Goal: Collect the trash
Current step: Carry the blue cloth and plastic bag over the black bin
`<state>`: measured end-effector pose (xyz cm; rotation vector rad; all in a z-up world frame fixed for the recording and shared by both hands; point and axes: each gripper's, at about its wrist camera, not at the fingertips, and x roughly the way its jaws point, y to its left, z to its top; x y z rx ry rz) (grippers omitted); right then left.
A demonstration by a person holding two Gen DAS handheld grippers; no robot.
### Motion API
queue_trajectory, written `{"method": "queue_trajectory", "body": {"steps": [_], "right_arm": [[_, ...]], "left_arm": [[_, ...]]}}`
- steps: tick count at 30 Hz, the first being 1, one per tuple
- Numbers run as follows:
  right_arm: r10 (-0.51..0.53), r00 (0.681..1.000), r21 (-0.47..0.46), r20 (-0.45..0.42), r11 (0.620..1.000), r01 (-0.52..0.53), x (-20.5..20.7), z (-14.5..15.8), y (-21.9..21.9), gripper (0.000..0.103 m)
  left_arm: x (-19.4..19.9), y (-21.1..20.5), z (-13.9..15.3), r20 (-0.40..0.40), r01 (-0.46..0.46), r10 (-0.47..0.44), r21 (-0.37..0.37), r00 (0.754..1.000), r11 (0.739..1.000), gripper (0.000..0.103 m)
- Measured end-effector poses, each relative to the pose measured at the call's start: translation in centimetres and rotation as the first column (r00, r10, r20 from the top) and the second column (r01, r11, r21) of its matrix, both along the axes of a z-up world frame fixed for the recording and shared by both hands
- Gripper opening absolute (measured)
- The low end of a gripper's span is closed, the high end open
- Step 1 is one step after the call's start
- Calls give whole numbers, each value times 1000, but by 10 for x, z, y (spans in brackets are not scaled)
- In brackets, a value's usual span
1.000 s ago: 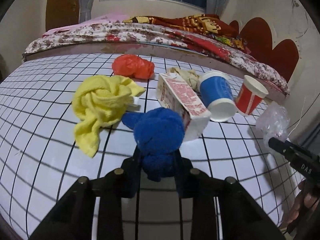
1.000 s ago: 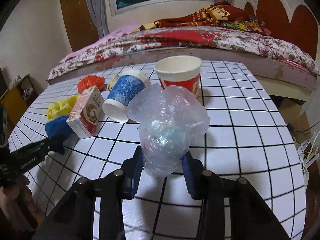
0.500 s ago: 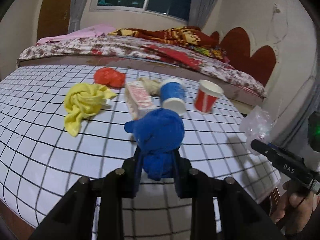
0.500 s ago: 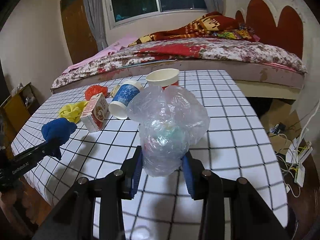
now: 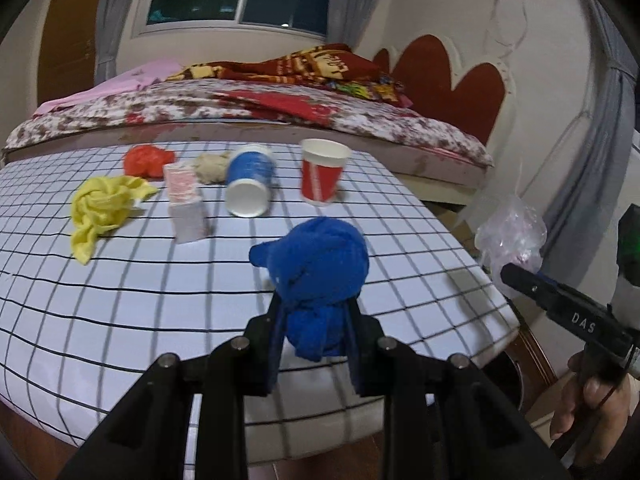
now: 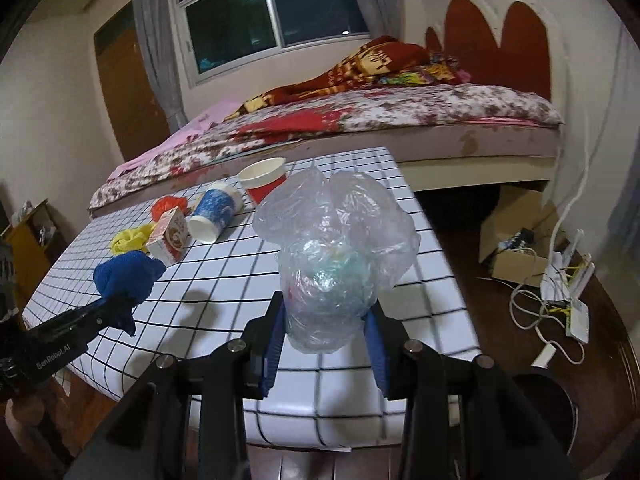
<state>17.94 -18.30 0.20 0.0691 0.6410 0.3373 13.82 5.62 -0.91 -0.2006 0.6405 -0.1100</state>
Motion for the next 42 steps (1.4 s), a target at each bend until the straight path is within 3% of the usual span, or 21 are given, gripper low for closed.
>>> {"method": "queue_trajectory", "body": {"steps": [12,21,31,42], "right_arm": [[-120,992,22,29,993,120,-34,8,-80,40],[-227,974,34,8,973,227,-58,0,-140,40],[-316,948,9,-47,949,317,-84,-24,-197,40],[-379,915,-27,-142,925,379,-94,-64,-248,40]], "left_arm": [[-8,-87,6,7,166,-166,44,986,985,28],[-17,-149,3,-7,282,-282,53,959,958,28],[-32,-215,-6,-44,403,-401,47,915,914,28],[-37,-270,-46,-143,474,-467,16,872,880,28]]}}
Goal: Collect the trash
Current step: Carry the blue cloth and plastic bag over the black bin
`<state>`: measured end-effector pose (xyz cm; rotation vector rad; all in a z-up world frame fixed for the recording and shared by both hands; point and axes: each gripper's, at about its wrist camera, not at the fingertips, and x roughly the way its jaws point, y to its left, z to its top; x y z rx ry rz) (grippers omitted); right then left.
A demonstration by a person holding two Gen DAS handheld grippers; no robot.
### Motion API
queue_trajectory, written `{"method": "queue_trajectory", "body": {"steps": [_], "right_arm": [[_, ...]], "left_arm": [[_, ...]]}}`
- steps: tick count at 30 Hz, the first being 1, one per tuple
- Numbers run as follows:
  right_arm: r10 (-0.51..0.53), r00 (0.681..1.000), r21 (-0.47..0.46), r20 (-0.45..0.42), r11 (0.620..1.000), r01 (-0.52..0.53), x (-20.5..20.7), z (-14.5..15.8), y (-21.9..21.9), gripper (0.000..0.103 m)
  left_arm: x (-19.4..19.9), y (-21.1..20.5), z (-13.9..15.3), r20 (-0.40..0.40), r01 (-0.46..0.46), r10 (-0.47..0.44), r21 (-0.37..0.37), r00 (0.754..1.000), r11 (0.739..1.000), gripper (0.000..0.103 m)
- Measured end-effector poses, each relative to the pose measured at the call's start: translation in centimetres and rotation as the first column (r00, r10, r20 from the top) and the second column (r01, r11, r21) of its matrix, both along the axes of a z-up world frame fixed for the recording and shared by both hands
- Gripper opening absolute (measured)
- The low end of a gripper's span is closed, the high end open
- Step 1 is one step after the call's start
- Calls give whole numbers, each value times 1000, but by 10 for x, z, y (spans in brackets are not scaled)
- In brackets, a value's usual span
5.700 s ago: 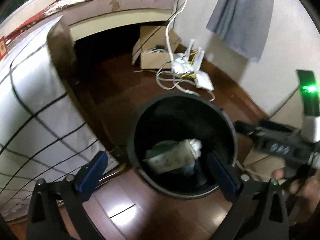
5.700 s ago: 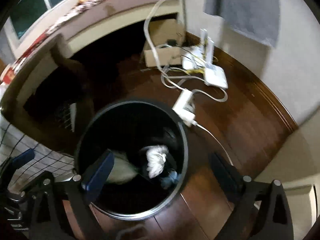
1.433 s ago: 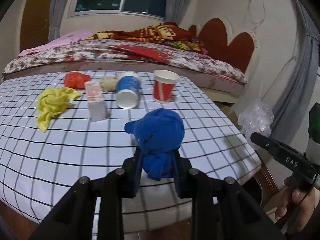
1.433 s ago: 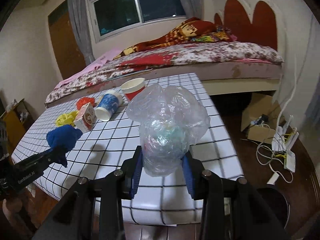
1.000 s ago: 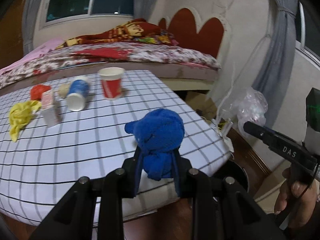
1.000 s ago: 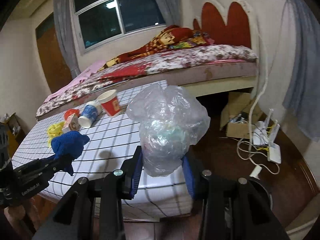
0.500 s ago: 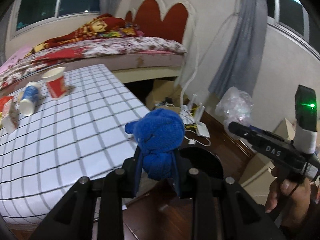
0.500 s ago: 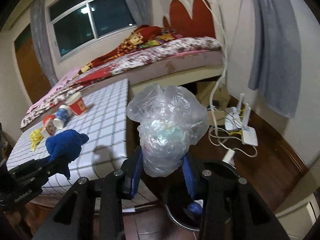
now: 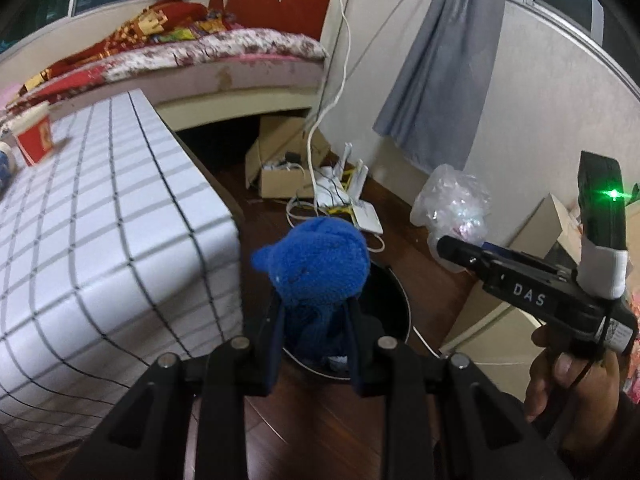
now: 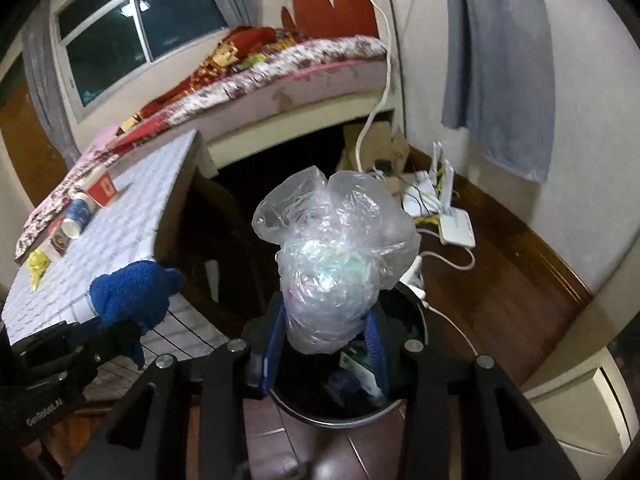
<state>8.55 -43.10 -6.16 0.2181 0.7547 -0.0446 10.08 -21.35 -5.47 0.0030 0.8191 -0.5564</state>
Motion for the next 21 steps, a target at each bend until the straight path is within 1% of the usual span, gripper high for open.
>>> {"method": "queue_trajectory", "body": {"steps": [5,11,17,21], "right_arm": [[-18,999,-1,-45,1000,18,4,-19,-15,40],[-36,995,12,-95,999,37,2,-40,-27,40],[-12,987,13,-163,1000,14,10,-62,-29,40],[7,973,9,-229,1000,-5,23,-81,-31,40]], "left_arm": [[0,-18,-16,-39,25,-25,5,999,1000,28],[5,-31,-29,-74,30,-28,23,997,999,28],[16,-39,-41,-97,22,-18,39,995,999,28],[28,-42,-58,-141,7,-2,38,990,999,28]]}}
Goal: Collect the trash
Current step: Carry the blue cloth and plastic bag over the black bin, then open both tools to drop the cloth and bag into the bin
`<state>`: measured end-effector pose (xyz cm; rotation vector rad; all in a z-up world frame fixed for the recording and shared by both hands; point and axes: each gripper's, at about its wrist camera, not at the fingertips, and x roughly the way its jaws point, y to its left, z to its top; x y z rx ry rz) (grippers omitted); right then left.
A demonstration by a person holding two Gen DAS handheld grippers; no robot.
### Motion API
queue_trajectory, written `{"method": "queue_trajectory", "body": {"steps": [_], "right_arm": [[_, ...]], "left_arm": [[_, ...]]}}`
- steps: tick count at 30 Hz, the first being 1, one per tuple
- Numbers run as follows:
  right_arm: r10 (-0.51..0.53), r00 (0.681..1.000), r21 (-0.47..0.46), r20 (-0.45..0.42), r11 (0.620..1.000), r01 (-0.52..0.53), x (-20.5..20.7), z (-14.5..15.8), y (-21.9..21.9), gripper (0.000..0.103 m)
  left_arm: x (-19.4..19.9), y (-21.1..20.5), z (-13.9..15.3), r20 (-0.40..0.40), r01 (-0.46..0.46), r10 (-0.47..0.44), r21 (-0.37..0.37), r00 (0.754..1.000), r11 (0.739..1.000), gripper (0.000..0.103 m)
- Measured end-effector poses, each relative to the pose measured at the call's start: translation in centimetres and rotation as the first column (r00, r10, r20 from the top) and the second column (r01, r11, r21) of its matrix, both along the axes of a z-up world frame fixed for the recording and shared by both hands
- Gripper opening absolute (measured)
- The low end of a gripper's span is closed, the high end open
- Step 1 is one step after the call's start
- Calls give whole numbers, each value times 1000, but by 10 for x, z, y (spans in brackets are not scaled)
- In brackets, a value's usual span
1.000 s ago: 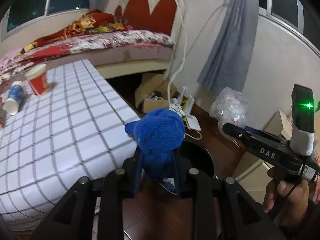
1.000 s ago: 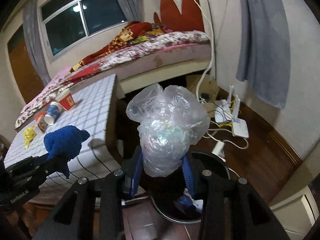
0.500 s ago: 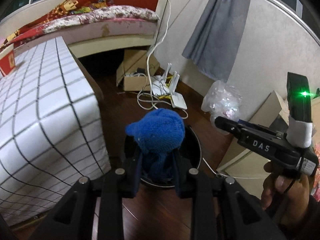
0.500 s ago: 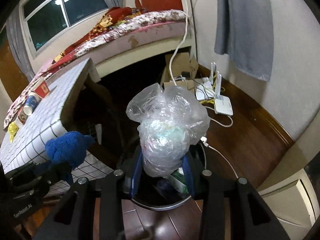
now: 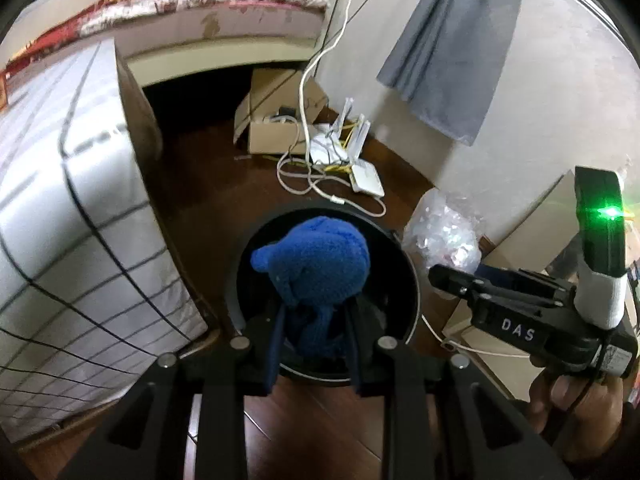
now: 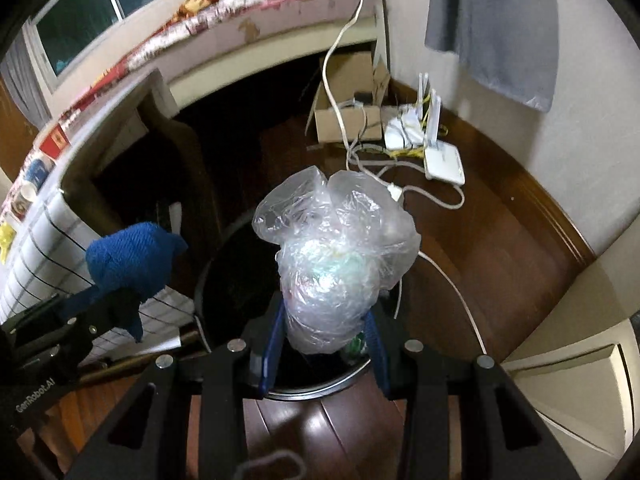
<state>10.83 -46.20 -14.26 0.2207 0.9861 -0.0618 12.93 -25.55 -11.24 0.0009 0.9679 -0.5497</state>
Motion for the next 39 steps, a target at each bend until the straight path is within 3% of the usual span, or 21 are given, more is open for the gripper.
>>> {"method": "queue_trajectory", "body": {"steps": [12,13,15,16,17,18,19,27,31,39], "right_arm": [[66,991,1,-115,998,-66,33,-39,1,40],[78,989,3,-125,997,-78,36,-42,2,41],[112,985,16,-132,994,-111,39,-46,2,42],[121,981,13,-149,993,-121,41,-49,1,58],[116,976,-10,-183,993,-120,43,-55,0,90],[106,973,-42,-203,992,-117,42,-59,-3,101],[91,974,-73,-207,991,-108,40,-62,-7,102],[-22,980,-71,-196,997,8,25,-53,-29,102],[-28,987,-126,-160,992,8,19,-45,-18,102],[-1,994,-117,-106,993,-11,5,-30,2,102]], "left_arm": [[25,-13,-33,-80,-5,8,37,997,999,29],[25,-14,-35,-80,-7,11,41,997,999,34],[25,-14,-39,-85,-20,24,44,996,999,63],[24,-14,-41,-88,-31,36,50,995,998,90],[23,-13,-42,-80,-44,48,58,996,997,98],[22,-12,-43,-66,-53,57,68,996,996,98],[21,-11,-45,-66,-54,60,84,996,995,98],[15,9,-53,-80,-104,115,130,990,986,100],[9,16,-46,-63,-116,127,149,990,982,102],[-3,31,-34,-45,-124,132,154,990,980,102]]}}
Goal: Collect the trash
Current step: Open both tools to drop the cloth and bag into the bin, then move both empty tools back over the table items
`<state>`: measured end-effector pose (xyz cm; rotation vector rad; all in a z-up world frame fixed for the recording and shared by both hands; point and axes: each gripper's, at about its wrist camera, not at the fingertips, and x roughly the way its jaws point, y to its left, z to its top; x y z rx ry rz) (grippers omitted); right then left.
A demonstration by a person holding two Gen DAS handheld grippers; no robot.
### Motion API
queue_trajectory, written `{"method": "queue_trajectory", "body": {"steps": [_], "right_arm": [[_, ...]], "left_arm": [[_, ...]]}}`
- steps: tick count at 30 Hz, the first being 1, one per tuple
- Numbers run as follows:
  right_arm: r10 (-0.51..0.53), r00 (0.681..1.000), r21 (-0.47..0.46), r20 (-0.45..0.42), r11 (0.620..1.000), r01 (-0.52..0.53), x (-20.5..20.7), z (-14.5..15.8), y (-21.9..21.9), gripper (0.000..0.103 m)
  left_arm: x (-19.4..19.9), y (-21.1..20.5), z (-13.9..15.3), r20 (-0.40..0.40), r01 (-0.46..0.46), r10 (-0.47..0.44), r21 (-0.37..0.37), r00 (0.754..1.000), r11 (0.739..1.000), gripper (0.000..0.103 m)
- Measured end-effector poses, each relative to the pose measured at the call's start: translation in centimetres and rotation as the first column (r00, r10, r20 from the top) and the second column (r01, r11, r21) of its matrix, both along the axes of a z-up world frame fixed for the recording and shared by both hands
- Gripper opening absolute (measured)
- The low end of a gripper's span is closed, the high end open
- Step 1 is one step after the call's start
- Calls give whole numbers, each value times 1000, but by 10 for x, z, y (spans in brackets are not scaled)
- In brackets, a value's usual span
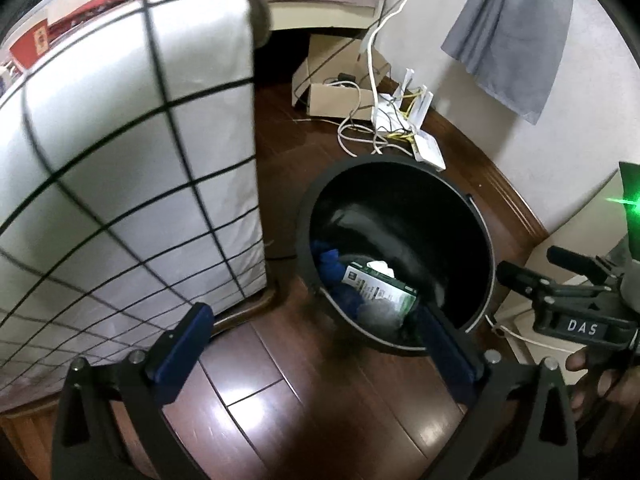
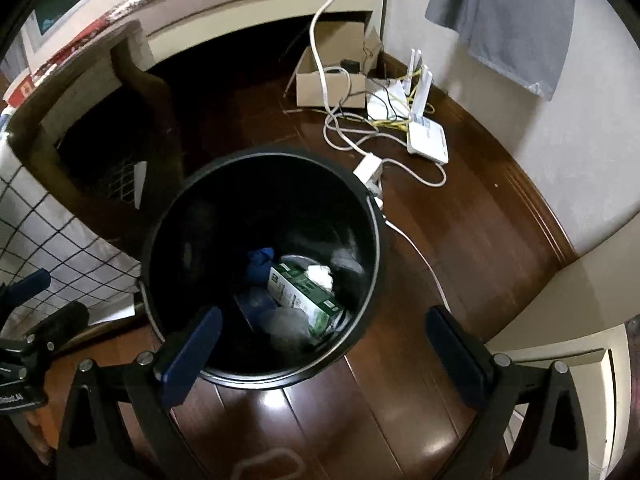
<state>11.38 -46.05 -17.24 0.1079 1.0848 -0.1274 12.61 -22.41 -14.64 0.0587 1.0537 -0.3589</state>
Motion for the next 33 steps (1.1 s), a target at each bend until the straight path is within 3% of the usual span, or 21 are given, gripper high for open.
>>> {"method": "queue_trajectory", "body": {"steps": [3,9,21,33], "right_arm": [[7,1000,7,9,1000,-7,-6,5,8,102],[29,999,21,24,999,-29,-14,13,25,102],[115,989,-35,98,993,-112,-29,43,81,102],[223,956,-51,192,975,-217,-28,85,147,102]], "left_arm": [[-7,6,5,26,-6,5,13,1000,1000,102],[-20,31,15,63,-40,42,-35,997,999,102],[-35,72,37,132,-57,58,-9,990,998,102],[-35,139,65,157,-183,191,-64,969,981,102]]}}
